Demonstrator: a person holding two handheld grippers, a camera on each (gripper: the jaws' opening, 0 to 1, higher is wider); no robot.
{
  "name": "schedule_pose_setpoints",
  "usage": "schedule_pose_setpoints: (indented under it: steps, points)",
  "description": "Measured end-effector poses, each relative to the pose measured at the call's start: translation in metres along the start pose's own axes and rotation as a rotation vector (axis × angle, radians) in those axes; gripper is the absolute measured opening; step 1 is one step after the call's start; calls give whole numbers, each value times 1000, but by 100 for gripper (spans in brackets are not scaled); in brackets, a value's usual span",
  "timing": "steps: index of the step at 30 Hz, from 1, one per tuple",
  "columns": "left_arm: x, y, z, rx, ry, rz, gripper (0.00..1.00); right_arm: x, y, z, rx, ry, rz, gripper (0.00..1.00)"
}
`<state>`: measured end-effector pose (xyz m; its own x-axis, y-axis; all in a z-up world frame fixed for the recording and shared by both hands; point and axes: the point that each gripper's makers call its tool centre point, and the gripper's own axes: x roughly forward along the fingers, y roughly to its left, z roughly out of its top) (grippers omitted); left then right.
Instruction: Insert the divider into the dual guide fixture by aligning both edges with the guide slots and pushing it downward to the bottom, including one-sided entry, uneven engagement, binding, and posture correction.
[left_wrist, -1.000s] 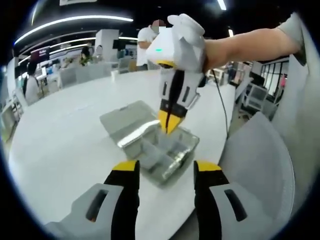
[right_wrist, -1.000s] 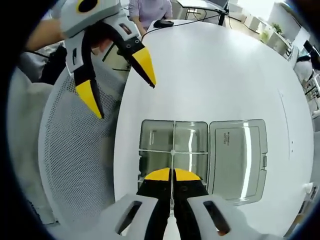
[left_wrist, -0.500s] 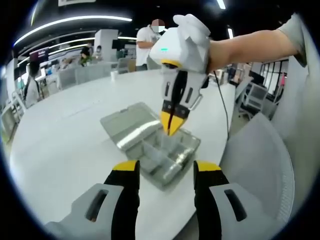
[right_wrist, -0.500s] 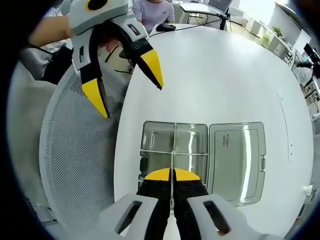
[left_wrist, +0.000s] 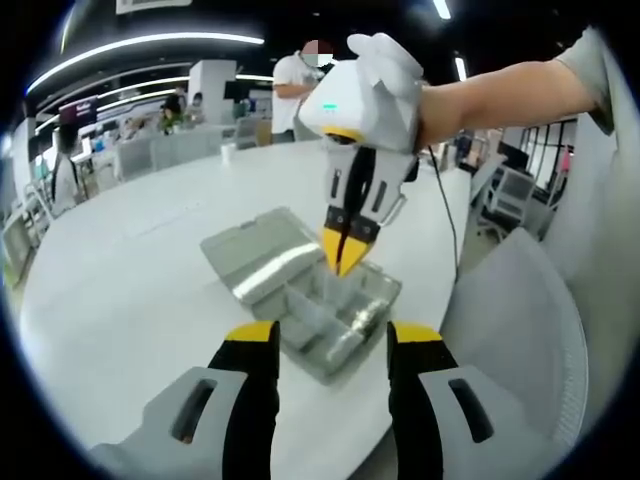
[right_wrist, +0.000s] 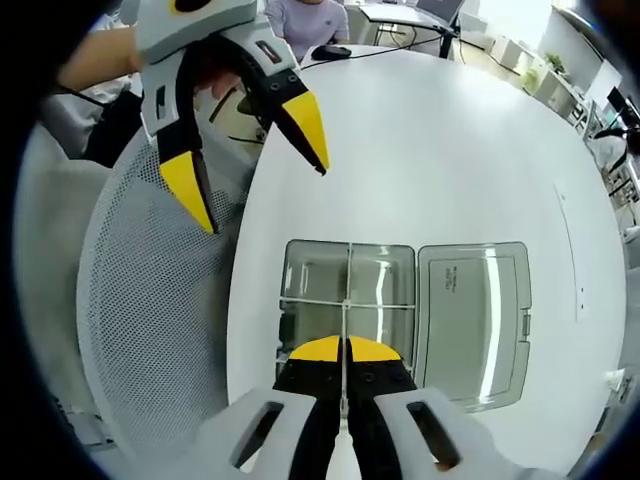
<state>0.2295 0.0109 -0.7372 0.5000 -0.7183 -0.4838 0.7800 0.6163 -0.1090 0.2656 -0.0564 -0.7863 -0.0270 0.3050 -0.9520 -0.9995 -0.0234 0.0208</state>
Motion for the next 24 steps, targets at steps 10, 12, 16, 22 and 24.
schedule_pose_setpoints:
  steps: [10, 12, 16, 22, 24]
  points:
    - [-1, -1, 1, -3, -6, 2, 41, 1, -1, -2, -9, 13, -1, 0]
    - [-1, -1, 1, -1, -5, 2, 41, 0, -1, -2, 0, 12, -1, 0]
    - [-1, -1, 1, -3, -6, 2, 41, 0, 0, -2, 0, 15, -4, 0]
    - [-2, 0, 2, -2, -8, 4, 41, -2, -2, -1, 4, 13, -10, 0]
    - [-2, 0, 3, -2, -11, 5, 41, -3, -2, 0, 2, 14, -11, 0]
